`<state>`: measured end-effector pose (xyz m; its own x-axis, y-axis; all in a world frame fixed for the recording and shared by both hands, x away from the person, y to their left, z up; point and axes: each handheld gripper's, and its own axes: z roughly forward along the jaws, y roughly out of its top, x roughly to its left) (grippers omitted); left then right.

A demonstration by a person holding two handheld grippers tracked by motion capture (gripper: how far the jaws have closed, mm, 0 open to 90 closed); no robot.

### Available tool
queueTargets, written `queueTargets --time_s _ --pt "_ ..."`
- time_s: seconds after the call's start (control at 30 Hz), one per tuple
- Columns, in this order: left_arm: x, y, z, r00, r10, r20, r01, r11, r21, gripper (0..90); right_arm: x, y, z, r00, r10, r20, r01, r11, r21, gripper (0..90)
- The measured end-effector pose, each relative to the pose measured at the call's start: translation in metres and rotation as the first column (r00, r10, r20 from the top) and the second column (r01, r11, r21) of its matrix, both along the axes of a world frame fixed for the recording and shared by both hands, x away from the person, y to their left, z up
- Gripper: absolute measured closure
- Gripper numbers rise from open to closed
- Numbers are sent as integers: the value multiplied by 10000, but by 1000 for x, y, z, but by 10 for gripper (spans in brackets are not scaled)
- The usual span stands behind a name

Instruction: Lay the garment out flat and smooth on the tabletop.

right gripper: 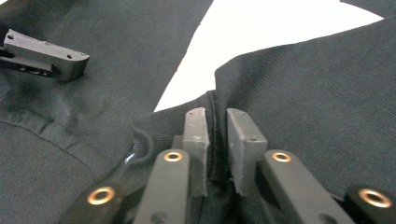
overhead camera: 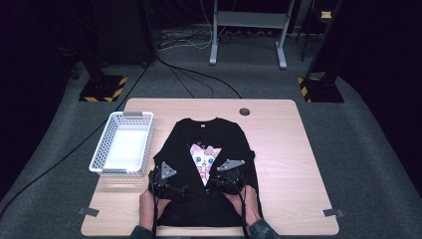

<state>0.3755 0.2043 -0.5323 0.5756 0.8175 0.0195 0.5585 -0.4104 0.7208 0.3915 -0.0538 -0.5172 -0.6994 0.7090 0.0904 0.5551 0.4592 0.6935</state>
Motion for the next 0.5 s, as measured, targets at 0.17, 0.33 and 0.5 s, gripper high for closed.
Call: queueTargets --time_s 0.17,0.33,0.5 --pt "0 0 0 10000 10 3 -10 10000 -11 1 -4 -2 2 9987 -121 495 118 9999 58 823" --pt "0 0 0 10000 10 5 -10 10000 -11 1 -9 -8 15 9934 -193 1131 181 9998 115 824" --pt "0 0 0 10000 5 4 -5 10000 -11 1 -7 -18 21 9908 -396 1293 362 9990 280 824"
